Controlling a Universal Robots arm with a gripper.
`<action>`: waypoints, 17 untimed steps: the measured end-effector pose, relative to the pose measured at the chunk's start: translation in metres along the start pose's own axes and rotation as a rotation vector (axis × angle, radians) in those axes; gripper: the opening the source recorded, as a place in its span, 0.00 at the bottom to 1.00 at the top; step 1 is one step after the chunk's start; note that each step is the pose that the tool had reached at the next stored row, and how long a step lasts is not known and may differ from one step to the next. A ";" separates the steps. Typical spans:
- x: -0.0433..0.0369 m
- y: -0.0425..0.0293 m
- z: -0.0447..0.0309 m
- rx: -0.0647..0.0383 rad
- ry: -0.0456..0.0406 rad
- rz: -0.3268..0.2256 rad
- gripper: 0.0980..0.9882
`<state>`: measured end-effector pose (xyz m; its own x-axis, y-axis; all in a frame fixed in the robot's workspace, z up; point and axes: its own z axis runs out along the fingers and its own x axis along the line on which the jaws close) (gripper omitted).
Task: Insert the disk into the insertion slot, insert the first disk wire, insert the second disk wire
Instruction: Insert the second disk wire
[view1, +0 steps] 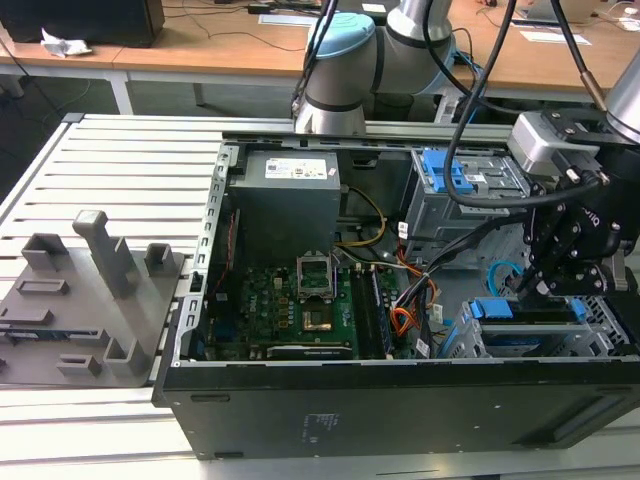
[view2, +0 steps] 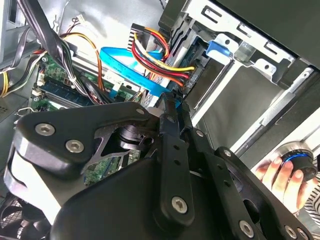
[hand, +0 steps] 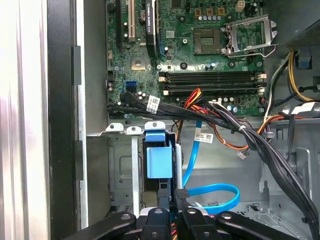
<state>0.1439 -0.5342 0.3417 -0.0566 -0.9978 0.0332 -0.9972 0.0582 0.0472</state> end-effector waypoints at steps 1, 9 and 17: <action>0.0002 -0.0001 0.0006 0.000 0.0000 0.000 0.07; 0.0022 -0.0017 0.0055 0.000 0.0005 0.000 0.07; 0.0026 -0.0010 -0.0094 0.000 -0.0004 0.000 0.15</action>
<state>0.1452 -0.5366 0.3511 -0.0569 -0.9978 0.0328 -0.9972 0.0584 0.0471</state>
